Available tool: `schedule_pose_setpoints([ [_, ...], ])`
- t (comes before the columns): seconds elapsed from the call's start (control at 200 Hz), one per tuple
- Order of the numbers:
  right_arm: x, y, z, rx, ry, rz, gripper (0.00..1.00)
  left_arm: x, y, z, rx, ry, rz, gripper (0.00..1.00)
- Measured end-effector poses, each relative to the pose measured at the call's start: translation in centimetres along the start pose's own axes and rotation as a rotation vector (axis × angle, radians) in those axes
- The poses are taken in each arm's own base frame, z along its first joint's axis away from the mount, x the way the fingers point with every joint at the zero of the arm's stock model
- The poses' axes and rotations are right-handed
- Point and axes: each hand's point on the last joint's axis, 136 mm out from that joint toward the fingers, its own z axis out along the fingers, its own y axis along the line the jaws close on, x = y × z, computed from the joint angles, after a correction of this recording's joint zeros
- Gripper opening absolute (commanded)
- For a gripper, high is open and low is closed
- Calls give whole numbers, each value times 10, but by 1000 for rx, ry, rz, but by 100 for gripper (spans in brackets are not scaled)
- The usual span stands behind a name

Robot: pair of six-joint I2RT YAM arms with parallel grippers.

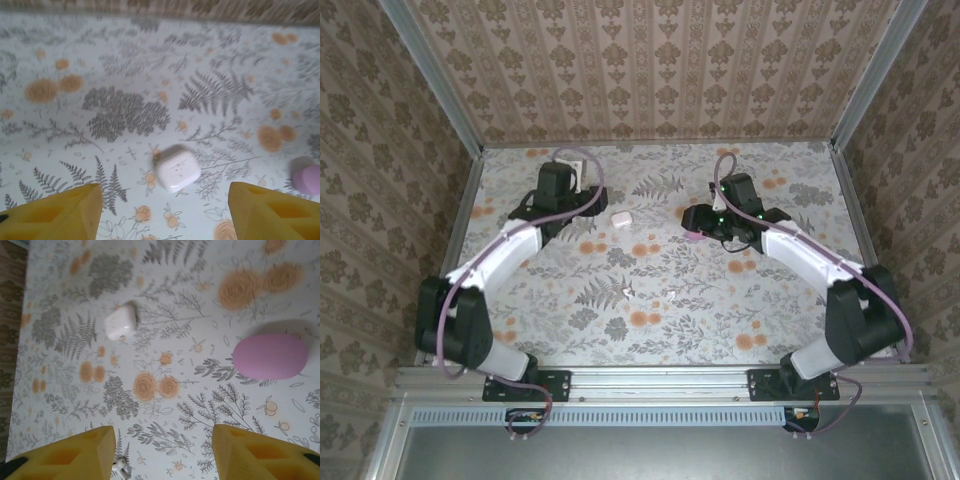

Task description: Insert the wireless bluetooth earbuds into the charging case

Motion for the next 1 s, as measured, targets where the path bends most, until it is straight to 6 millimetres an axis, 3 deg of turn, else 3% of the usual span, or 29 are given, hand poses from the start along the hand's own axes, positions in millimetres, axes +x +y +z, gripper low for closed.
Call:
schedule_pose_setpoints([
  [0.18, -11, 11, -34, -12, -103, -78, 57, 10, 7, 52, -25, 213, -62, 66],
  [0.37, -12, 9, -41, 7, -116, -111, 58, 35, 13, 101, -105, 416, -126, 72],
  [0.515, -8, 5, -40, 26, -99, -110, 58, 59, 5, 113, -177, 527, -137, 78],
  [0.8, -3, -3, -38, 50, -86, -107, 59, 77, -33, 124, -247, 582, -114, 84],
  [1.0, 0, -5, -37, 55, -78, -105, 59, 81, -27, 136, -340, 598, -119, 83],
])
